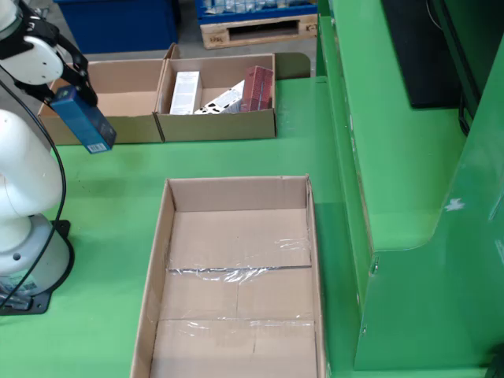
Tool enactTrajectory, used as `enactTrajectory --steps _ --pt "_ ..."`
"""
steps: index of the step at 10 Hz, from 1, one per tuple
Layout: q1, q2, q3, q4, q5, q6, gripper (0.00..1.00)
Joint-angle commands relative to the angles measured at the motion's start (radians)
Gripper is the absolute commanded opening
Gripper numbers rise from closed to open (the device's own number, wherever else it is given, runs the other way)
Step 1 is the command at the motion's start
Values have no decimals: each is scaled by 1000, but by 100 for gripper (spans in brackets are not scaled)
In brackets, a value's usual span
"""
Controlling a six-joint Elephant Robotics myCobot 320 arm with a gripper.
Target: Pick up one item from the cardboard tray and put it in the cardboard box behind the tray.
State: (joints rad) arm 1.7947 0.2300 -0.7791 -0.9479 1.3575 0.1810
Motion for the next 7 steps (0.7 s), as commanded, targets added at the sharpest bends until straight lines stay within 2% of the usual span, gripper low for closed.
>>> enactTrajectory --steps 1,2,5,7 --pt "197 -570 779 -116 6 -116 0" --pt "197 -570 779 -116 6 -116 0" --pt "155 -691 779 151 -7 -179 0" --pt "131 -739 779 260 -13 -205 0"
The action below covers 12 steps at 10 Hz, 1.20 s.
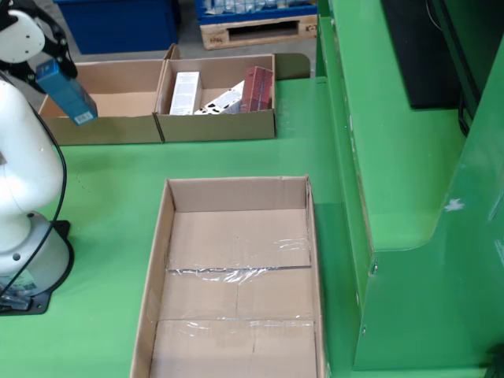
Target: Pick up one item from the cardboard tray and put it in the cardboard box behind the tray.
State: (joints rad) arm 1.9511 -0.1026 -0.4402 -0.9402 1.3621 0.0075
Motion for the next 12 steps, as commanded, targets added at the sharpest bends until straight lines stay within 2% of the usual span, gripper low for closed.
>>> enactTrajectory --steps 1,2,12 --pt "-24 -427 440 306 -25 -39 0" --pt "-21 -448 440 357 -34 -41 0" --pt "-21 -448 440 357 -34 -41 0"
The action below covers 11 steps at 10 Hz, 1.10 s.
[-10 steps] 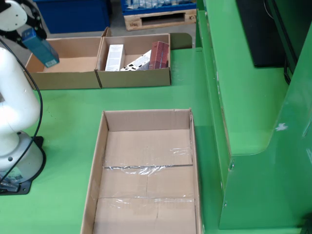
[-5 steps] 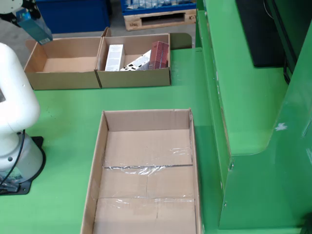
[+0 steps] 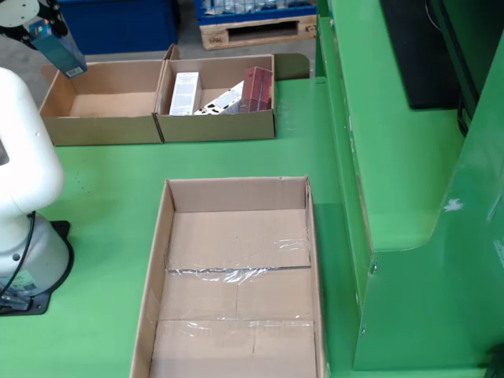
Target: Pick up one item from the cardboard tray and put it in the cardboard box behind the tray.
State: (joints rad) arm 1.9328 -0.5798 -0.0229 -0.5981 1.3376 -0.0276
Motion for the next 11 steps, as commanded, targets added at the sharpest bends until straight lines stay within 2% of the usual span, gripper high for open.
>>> enactTrajectory --steps 1,9,11 --pt "-2 29 23 15 -10 -5 0" --pt "-2 29 23 15 -10 -5 0" --pt "-24 31 23 -123 65 9 0"
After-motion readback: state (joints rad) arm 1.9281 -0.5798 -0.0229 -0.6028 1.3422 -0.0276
